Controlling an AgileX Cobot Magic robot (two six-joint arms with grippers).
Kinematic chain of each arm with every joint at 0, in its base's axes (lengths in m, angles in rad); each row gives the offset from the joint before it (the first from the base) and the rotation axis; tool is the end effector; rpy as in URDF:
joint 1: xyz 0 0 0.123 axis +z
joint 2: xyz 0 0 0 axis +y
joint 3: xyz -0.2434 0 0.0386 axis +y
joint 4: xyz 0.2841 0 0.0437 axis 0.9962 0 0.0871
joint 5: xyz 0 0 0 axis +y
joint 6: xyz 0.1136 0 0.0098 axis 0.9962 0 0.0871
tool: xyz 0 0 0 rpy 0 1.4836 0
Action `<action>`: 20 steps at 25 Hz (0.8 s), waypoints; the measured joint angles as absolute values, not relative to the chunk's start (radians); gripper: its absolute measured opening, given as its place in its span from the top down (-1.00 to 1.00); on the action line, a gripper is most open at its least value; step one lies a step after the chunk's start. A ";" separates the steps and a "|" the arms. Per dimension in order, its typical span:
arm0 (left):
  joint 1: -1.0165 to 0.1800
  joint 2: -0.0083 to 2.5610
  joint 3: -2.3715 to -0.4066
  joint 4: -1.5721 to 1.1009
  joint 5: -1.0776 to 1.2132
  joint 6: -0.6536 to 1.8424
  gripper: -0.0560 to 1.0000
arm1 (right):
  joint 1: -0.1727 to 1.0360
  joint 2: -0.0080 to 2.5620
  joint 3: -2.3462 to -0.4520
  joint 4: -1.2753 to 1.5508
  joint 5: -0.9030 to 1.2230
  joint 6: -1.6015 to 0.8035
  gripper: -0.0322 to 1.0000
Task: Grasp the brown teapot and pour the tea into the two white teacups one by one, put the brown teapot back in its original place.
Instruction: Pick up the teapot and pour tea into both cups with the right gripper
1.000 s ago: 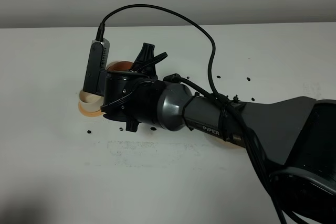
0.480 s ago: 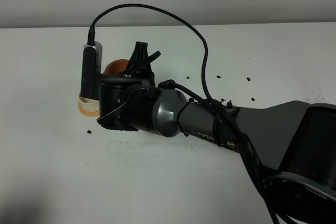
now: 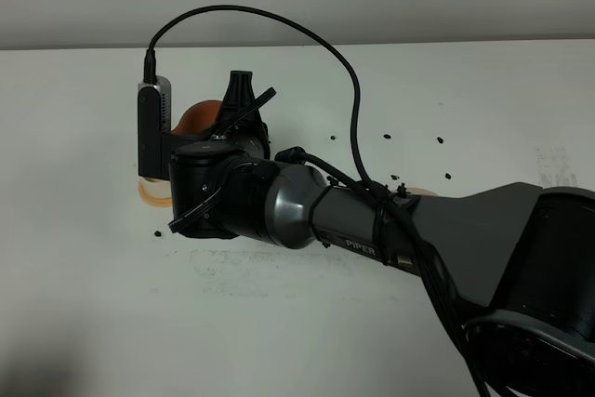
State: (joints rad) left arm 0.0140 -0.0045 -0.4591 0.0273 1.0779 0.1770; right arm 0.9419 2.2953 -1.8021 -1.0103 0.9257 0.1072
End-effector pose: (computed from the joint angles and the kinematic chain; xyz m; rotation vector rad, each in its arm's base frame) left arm 0.0894 0.0040 0.2692 0.1701 2.0941 0.1481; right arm 0.3595 0.3629 0.1121 -1.5240 1.8472 -0.8231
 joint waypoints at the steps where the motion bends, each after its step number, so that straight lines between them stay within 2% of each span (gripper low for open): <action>1: 0.014 -0.005 -0.459 0.027 1.078 0.177 -0.06 | 0.944 2.295 -1.802 -1.018 0.926 0.107 0.77; 20: 0.014 -0.005 -0.459 0.027 1.078 0.177 -0.06 | 0.950 2.329 -1.802 -1.120 0.921 0.107 0.77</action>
State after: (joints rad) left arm 0.0140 -0.0045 -0.4591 0.0273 1.0779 0.1770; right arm 0.9496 2.3289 -1.8021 -1.1205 0.9213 0.1072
